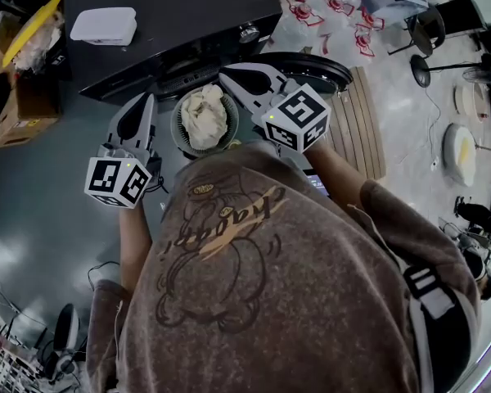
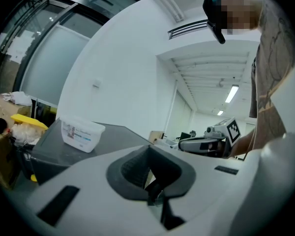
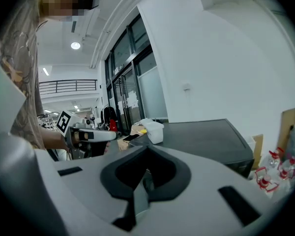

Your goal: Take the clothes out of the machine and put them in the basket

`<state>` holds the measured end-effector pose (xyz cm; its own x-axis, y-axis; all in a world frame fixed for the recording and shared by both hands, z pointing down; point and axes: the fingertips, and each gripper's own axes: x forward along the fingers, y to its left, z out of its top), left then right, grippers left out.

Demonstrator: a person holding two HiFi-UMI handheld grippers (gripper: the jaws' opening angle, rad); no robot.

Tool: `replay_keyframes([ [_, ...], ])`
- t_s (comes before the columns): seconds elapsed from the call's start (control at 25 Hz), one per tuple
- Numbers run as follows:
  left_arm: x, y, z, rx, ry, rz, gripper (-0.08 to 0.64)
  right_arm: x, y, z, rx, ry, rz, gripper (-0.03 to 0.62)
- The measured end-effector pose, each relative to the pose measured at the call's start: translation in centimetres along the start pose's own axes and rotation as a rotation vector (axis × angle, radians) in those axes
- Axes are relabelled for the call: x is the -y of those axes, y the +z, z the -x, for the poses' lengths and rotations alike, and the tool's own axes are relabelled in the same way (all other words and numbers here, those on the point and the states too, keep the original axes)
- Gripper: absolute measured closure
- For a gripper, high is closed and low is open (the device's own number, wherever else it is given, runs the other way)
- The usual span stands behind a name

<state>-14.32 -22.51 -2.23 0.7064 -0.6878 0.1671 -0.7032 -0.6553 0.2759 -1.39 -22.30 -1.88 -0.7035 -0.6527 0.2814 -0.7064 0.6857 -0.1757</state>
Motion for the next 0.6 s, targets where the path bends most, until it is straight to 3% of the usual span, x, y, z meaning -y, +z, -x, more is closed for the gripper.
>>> replay_keyframes([
  [0.6, 1.09, -0.57, -0.15, 0.009, 0.011, 0.004, 0.554, -0.26, -0.88, 0.86, -0.02, 0.035, 0.001, 0.597],
])
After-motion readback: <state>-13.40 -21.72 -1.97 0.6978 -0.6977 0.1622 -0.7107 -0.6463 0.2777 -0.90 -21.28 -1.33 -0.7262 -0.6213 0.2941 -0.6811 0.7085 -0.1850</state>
